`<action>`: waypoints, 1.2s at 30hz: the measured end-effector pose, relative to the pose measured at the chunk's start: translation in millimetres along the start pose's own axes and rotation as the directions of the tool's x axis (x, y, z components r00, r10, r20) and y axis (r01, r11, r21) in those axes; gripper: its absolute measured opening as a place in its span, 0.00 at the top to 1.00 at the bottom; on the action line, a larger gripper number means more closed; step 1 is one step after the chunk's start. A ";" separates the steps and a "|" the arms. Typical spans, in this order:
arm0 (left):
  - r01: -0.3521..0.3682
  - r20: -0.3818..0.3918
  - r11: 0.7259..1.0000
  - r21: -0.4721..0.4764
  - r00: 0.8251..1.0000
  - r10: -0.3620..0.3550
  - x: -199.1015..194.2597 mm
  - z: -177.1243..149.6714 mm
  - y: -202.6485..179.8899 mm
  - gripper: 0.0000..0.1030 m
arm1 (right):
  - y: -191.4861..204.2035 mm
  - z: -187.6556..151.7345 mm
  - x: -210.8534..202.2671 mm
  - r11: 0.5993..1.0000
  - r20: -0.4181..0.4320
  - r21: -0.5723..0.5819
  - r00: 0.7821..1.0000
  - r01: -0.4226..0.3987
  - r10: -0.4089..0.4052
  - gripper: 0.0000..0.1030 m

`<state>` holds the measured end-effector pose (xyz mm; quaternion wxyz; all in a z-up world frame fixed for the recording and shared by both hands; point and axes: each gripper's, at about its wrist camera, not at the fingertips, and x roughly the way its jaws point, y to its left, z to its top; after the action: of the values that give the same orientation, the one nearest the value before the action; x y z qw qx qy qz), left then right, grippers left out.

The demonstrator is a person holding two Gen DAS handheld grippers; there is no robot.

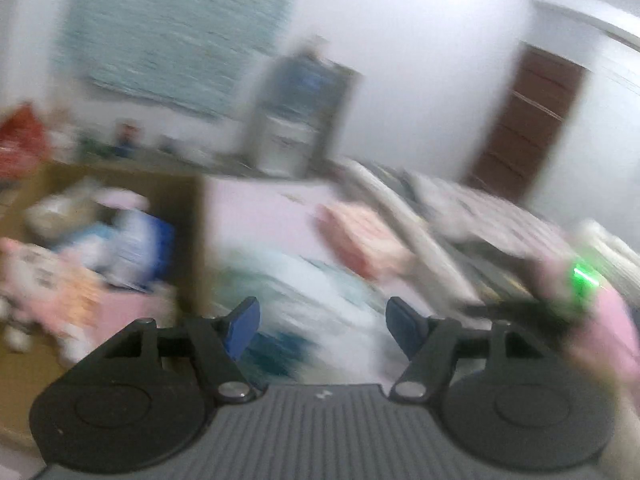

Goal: Organize soft objects
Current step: 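Move the left tool back to the bed over the blue towel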

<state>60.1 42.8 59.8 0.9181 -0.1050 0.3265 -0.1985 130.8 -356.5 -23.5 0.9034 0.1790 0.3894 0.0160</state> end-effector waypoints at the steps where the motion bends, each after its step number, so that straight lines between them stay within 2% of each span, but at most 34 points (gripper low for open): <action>1: 0.035 -0.032 0.999 0.008 0.999 -0.035 6.3 -5.9 -9.2 0.31 | -0.7 -0.1 8.6 1.000 -0.020 -0.013 1.000 0.010 -0.011 0.55; 6: 0.111 -0.185 0.992 0.057 0.978 -0.098 47.3 -40.7 -45.2 0.32 | 7.8 -19.1 35.2 0.991 -0.133 -0.117 0.988 0.066 -0.081 0.68; 10: 0.181 -0.267 0.982 0.045 0.950 -0.163 70.0 -66.7 -58.1 0.32 | 14.4 -36.7 27.2 0.983 -0.151 -0.160 0.982 0.087 -0.112 0.77; 14: 0.194 -0.284 0.978 0.071 0.944 -0.167 83.3 -83.0 -67.8 0.32 | 8.3 -52.5 9.4 0.997 -0.183 -0.052 0.981 0.053 -0.061 0.81; 17: 0.217 -0.312 0.974 0.061 0.931 -0.188 94.3 -88.0 -68.5 0.32 | 1.8 -72.3 -5.0 0.997 -0.192 0.074 0.981 0.012 0.003 0.82; 19: 0.225 -0.327 0.972 0.069 0.925 -0.191 99.1 -94.2 -73.0 0.32 | -3.8 -84.1 -11.2 0.984 -0.189 0.178 0.981 -0.017 0.051 0.82; 21: 0.225 -0.335 0.969 0.098 0.925 -0.180 104.2 -98.0 -78.1 0.32 | -11.1 -97.6 -16.1 0.952 -0.187 0.302 0.976 -0.054 0.115 0.81; 23: 0.223 -0.335 0.966 0.133 0.927 -0.168 107.6 -99.3 -83.9 0.32 | -13.1 -110.3 -19.2 0.925 -0.187 0.369 0.967 -0.095 0.174 0.81; 27: 0.248 -0.333 0.949 0.192 0.927 -0.175 112.9 -97.1 -97.5 0.31 | -9.3 -124.6 -27.3 0.901 -0.173 0.406 0.955 -0.155 0.242 0.79; 31: 0.270 -0.320 0.921 0.279 0.931 -0.176 120.5 -96.1 -120.2 0.28 | -20.0 -120.6 -41.0 0.895 -0.106 0.416 0.970 -0.158 0.220 0.78; 36: 0.323 -0.356 0.875 0.361 0.915 -0.191 146.2 -98.2 -152.5 0.27 | -40.9 -113.0 -53.1 0.877 -0.026 0.444 0.976 -0.183 0.216 0.76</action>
<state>55.5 -163.8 -47.6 0.8214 0.0807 0.3999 -0.3985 9.2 -368.5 -71.6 0.8180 0.4162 0.3961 0.0276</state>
